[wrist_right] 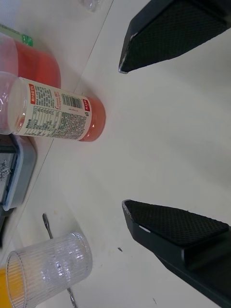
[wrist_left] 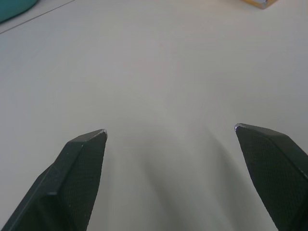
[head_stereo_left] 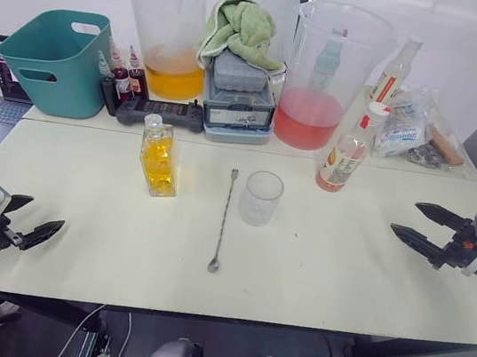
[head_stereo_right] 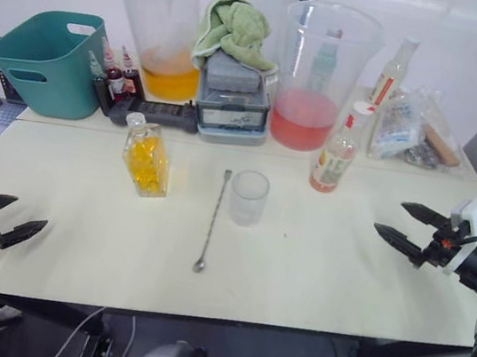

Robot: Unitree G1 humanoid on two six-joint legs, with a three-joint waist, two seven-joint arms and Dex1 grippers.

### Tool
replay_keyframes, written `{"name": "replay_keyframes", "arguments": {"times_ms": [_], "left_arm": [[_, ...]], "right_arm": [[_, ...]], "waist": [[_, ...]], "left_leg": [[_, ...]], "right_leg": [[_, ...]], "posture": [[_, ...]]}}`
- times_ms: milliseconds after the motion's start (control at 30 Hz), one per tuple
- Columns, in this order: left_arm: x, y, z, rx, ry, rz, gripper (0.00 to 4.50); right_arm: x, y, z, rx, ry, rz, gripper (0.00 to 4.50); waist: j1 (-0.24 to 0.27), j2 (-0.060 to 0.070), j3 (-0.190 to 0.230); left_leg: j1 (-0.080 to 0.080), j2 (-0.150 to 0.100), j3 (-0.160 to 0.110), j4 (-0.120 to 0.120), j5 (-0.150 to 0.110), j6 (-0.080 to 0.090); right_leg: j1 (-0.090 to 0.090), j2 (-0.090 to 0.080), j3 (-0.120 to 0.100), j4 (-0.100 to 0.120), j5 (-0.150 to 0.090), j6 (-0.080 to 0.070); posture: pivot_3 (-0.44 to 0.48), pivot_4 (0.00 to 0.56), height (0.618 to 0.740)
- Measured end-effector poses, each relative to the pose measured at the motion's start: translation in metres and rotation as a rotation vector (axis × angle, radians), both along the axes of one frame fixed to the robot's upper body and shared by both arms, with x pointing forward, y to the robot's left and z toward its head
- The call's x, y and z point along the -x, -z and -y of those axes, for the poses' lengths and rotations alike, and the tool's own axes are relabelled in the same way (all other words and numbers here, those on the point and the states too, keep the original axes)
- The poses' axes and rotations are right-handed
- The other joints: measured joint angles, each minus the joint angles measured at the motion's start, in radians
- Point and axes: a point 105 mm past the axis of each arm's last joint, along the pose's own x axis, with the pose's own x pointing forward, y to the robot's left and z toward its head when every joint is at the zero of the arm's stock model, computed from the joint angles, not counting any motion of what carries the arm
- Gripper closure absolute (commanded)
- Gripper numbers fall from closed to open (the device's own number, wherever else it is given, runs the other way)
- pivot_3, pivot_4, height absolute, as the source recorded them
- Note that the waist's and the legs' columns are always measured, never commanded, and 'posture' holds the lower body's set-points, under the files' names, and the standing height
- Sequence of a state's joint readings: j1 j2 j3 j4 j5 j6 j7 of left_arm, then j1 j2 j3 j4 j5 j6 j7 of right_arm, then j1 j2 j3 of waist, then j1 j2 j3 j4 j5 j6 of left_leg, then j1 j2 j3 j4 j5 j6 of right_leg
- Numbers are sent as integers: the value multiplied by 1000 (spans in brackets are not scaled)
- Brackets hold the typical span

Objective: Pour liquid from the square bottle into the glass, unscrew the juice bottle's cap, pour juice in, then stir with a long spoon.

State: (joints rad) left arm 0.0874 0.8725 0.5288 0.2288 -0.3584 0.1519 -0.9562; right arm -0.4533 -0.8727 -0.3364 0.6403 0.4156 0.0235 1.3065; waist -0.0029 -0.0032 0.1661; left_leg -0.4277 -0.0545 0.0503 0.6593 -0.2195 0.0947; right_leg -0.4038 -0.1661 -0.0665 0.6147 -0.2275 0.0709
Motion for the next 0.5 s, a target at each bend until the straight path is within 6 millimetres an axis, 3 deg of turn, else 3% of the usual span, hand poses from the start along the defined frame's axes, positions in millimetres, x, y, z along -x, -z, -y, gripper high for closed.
{"name": "replay_keyframes", "arguments": {"times_ms": [167,267,400,500], "left_arm": [[-8,-11,-2,10,-27,53,0],[-6,-15,-3,55,-51,90,0],[6,-11,12,162,-62,113,0],[13,-20,26,249,-67,155,0]], "right_arm": [[-2,-1,0,-7,15,1,35],[-9,-13,-6,-39,0,9,35],[-7,-40,-30,-67,-121,23,35],[-3,-50,-52,-43,-227,2,35]], "waist": [[2,0,0],[-4,0,0],[-13,0,0],[-9,0,0]], "left_leg": [[0,0,0,0,0,0],[0,0,1,0,0,0],[0,2,1,0,0,0],[-1,2,1,0,-1,2]], "right_leg": [[0,0,0,0,0,0],[-1,-1,0,0,0,0],[-1,-1,0,1,0,0],[-1,-2,0,-1,0,0]], "posture": [[0,150,740],[0,150,740],[0,150,740],[0,150,740]]}}
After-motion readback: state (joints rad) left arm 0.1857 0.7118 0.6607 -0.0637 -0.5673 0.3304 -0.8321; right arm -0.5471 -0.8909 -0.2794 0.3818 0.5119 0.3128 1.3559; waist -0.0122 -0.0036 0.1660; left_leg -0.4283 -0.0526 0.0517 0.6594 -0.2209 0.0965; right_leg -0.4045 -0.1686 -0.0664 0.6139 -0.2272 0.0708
